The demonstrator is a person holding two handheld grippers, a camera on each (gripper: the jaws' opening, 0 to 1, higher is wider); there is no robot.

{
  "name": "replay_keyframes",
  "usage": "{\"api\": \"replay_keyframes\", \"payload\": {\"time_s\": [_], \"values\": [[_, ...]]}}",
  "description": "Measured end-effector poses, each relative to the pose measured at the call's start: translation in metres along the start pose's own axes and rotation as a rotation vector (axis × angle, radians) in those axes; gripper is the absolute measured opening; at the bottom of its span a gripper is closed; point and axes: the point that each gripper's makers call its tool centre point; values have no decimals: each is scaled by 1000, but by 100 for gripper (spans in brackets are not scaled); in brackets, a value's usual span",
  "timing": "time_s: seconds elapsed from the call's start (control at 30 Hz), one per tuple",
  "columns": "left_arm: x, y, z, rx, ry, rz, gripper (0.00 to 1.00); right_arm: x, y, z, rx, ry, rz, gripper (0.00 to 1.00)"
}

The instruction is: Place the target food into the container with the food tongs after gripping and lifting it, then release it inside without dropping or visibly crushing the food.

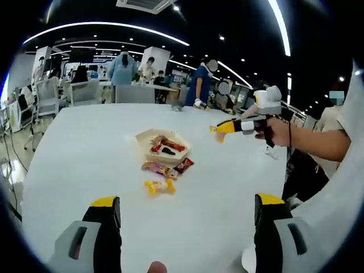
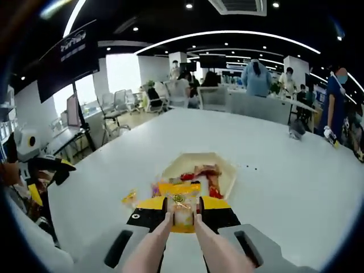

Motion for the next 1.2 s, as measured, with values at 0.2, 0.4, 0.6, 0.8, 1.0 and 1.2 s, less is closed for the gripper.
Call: {"api": "replay_keyframes", "payload": {"time_s": [0.2, 0.4, 0.6, 0.8, 1.0, 1.2], "values": [[-4, -2, 8, 17, 38, 23, 98, 16, 30, -36, 20, -3, 25, 21], [-11, -11, 22, 13, 94, 43, 98, 19, 41, -73, 4, 18, 69, 21], [-22, -16, 39, 16, 158, 66, 98, 20, 51, -101, -11, 47, 101, 21], [-30, -15, 49, 27, 204, 79, 98, 17, 58, -115, -9, 65, 119, 23], [-33, -15, 51, 34, 218, 88, 98, 29, 52, -121, -1, 31, 97, 28], [-32, -14, 48, 33, 206, 83, 98, 34, 47, -112, 1, 5, 146, 29]]}}
Point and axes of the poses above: the point that each gripper's makers call its tool centre point, and the gripper's own axes: z roughly backward along the fingers, x roughly to its right, y roughly out of its top, and after that the axes turned 6 degrees about x, right-handed
